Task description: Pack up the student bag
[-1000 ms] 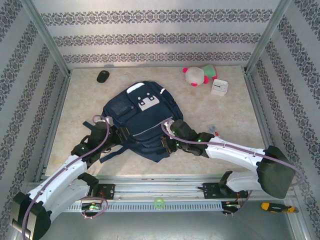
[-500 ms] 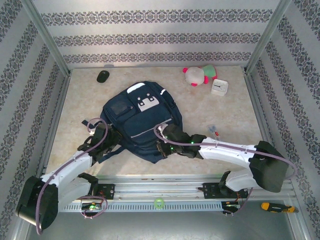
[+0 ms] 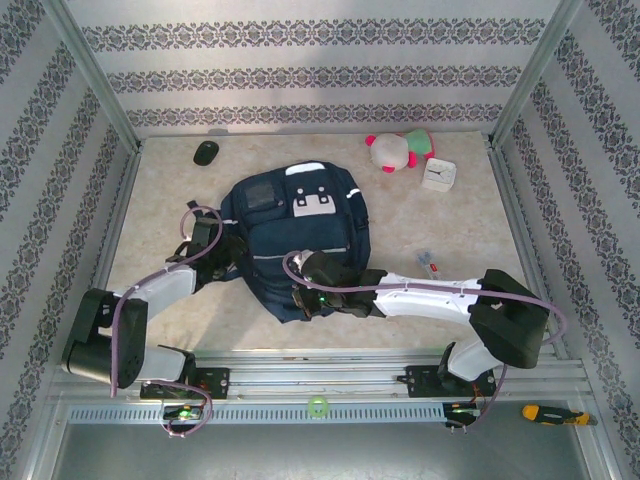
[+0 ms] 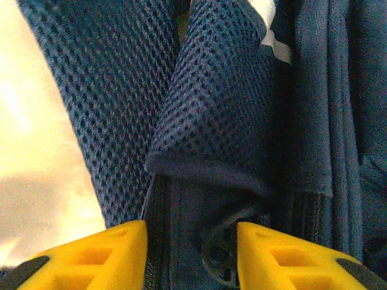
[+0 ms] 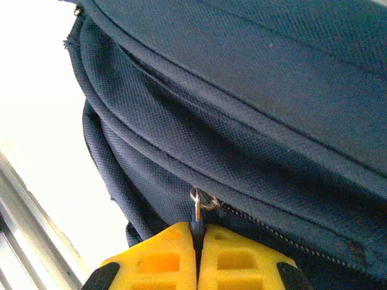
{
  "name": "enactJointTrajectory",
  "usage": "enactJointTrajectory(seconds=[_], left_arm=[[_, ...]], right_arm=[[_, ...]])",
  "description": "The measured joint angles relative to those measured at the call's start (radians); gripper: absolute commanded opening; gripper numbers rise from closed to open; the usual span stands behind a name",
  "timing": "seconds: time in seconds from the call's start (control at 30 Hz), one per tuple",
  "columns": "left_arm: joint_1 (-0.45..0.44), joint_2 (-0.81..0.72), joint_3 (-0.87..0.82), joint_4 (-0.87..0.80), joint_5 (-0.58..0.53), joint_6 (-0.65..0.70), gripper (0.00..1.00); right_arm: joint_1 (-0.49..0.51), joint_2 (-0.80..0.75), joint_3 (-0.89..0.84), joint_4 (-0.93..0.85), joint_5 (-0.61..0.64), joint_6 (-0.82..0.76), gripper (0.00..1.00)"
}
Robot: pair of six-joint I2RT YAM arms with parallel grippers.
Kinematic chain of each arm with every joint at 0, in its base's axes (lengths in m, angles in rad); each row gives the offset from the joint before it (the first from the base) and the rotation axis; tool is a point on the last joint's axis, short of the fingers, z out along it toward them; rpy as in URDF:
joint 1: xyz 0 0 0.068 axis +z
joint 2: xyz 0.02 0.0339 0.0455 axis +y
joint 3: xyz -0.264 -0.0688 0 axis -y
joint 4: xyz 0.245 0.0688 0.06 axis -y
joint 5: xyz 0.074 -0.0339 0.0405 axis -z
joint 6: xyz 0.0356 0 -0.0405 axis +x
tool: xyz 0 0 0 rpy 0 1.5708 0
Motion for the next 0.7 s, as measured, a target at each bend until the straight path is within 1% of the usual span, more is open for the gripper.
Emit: enactJointTrajectory(seconds=[0.07, 0.13, 0.33, 0.43, 0.53, 0.63, 0.7], left_arm=[[0.0, -0.029, 0.002, -0.023, 0.024, -0.007, 0.47], [-0.002, -0.101, 0.002, -0.077, 0.05, -0.025, 0.48], [-0.029, -0.457, 0.037, -0.335, 0.051, -0.131, 0.49], [-0.034, -0.557, 0.056, -0.426, 0.048, -0.209, 0.49], [-0.056, -0.581, 0.058, -0.483, 0.055, -0.267, 0.48], [-0.081, -0.562, 0.062, -0.516, 0.056, -0.291, 0.47], [-0.103, -0.546, 0.072, -0.534, 0.053, -0.301, 0.44]], right_arm=[[0.0, 0.0, 0.01, 0.0, -0.004, 0.0, 0.0], [0.0, 0.002, 0.021, 0.0, -0.011, 0.0, 0.0], [-0.002, 0.031, 0.056, 0.006, -0.047, 0.0, 0.0], [-0.003, 0.045, 0.067, 0.009, -0.06, 0.0, 0.0], [-0.003, 0.051, 0.073, 0.01, -0.07, -0.001, 0.0], [-0.003, 0.051, 0.076, 0.01, -0.074, -0.001, 0.0], [-0.003, 0.051, 0.078, 0.009, -0.076, -0.001, 0.0]])
